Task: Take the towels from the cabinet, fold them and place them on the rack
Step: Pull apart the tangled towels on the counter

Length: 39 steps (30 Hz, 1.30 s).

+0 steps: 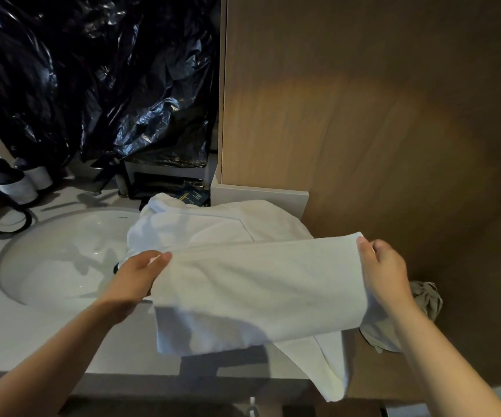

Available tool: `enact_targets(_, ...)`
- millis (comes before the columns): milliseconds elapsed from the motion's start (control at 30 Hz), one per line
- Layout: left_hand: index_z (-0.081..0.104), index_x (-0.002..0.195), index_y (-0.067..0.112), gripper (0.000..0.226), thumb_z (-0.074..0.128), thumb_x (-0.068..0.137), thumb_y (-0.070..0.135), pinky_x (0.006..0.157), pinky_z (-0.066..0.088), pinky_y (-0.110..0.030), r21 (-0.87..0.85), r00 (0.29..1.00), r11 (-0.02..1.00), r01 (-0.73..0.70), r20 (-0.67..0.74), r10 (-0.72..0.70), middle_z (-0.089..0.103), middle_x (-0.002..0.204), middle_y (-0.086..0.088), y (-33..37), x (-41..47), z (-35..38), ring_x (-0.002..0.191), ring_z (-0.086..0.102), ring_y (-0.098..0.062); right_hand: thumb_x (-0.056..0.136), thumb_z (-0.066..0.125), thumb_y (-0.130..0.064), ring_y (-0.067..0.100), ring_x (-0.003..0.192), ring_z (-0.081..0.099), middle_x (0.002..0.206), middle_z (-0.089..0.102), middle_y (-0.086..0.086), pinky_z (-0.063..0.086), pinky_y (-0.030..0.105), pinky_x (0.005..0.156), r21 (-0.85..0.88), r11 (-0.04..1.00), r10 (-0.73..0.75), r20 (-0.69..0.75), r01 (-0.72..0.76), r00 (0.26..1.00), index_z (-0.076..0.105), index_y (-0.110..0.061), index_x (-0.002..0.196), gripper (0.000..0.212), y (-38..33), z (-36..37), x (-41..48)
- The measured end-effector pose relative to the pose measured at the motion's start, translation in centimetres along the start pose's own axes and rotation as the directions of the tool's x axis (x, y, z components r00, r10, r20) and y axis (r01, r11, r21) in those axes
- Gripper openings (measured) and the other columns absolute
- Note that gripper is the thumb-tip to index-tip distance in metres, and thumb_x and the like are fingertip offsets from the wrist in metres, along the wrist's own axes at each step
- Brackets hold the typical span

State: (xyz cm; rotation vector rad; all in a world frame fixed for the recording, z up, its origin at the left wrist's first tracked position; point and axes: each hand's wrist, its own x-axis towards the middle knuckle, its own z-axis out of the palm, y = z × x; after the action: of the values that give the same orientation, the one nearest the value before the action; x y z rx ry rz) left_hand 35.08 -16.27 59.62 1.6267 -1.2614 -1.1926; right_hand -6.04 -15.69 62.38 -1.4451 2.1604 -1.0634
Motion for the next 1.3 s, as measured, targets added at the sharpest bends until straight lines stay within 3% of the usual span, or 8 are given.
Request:
enact_targets(133,0.065,0.084,-0.001,0.033,0.054,0.098,0.026,0.071,0.037,-0.034,0.121,0.958,0.992,0.030,-0.288,0.006,0.064,0.083,-0.017,-1.9,-0.3,1.4,0.080,0.055,-0.030,0.101,0.044,-0.043,0.024,0.068,0.054,0.070,0.056,0.009,0.038,0.035,0.060,-0.058,0.998,0.038,0.108,-0.032,0.993,0.053,-0.009,0.073,0.046,0.9,0.4,-0.7)
enact_targets(333,0.057,0.078,0.000,0.022,0.057,0.093,0.015,0.065,0.039,-0.038,0.463,0.975,0.880,0.106,-0.223,0.000,0.061,0.075,-0.020,-9.4,-0.7,2.9,0.078,0.059,-0.040,0.103,0.041,-0.037,0.029,0.073,0.056,0.070,0.057,0.006,0.032,0.033,0.061,-0.241,0.955,0.234,0.259,-0.172,0.937,0.055,-0.004,0.075,0.046,6.2,5.0,-5.7)
enact_targets(633,0.043,0.071,0.014,0.025,0.050,0.094,0.012,0.062,0.045,-0.045,0.510,0.944,0.857,-0.073,-0.242,0.224,0.052,0.073,-0.006,-10.4,1.9,4.3,0.067,0.050,-0.030,0.102,0.035,-0.044,0.022,0.066,0.055,0.071,0.057,0.001,0.032,0.029,0.053,-0.102,0.978,0.176,-0.081,-0.184,0.981,0.047,-0.021,0.079,0.035,6.7,8.9,-7.2)
enact_targets(833,0.055,0.083,0.006,0.013,0.051,0.094,0.010,0.071,0.047,-0.051,0.609,0.956,0.791,-0.053,-0.199,0.217,0.057,0.089,-0.015,-10.6,2.2,5.2,0.081,0.054,-0.038,0.102,0.034,-0.046,0.033,0.078,0.063,0.084,0.064,0.011,0.046,0.035,0.062,-0.315,0.915,0.228,-0.113,-0.252,0.967,0.054,-0.010,0.096,0.042,7.7,10.1,-6.7)
enact_targets(933,0.063,0.102,0.003,0.016,0.055,0.094,0.014,0.088,0.041,-0.048,0.706,0.903,0.705,-0.072,-0.254,0.347,0.060,0.110,-0.018,-9.8,1.3,4.9,0.102,0.051,-0.041,0.099,0.041,-0.046,0.032,0.088,0.064,0.090,0.062,0.005,0.047,0.036,0.067,-0.203,0.946,0.233,-0.123,-0.254,0.965,0.049,-0.017,0.104,0.031,6.4,9.4,-7.7)
enact_targets(1067,0.065,0.110,0.006,0.029,0.047,0.095,0.023,0.099,0.041,-0.044,0.716,0.741,0.515,-0.471,0.004,0.672,0.061,0.118,-0.014,-10.8,-3.7,5.6,0.112,0.054,-0.032,0.097,0.051,-0.037,0.025,0.130,0.045,0.140,0.047,0.007,0.043,0.047,0.105,-0.119,0.985,0.110,-0.093,-0.121,0.990,0.039,-0.015,0.140,0.050,4.7,8.7,-10.8)
enact_targets(1167,0.054,0.135,0.011,0.049,0.039,0.096,0.036,0.113,0.027,-0.051,0.750,0.809,0.417,-0.514,0.263,0.525,0.050,0.143,-0.012,-13.5,-6.3,6.2,0.134,0.043,-0.033,0.098,0.052,-0.035,0.024,0.141,0.034,0.152,0.036,0.006,0.037,0.048,0.112,-0.177,0.984,0.008,-0.005,-0.009,1.000,0.034,-0.015,0.147,0.056,5.0,9.0,-12.5)
enact_targets(1300,0.026,0.151,0.016,0.063,0.020,0.097,0.050,0.118,0.008,-0.049,0.846,0.915,0.378,-0.376,0.276,0.293,0.018,0.159,-0.008,-14.5,-6.2,6.0,0.148,0.014,-0.031,0.101,0.038,-0.046,0.025,0.151,0.013,0.165,0.009,0.006,0.030,0.046,0.118,-0.393,0.917,0.150,0.189,-0.065,0.970,0.008,-0.023,0.158,0.068,6.8,9.6,-13.0)
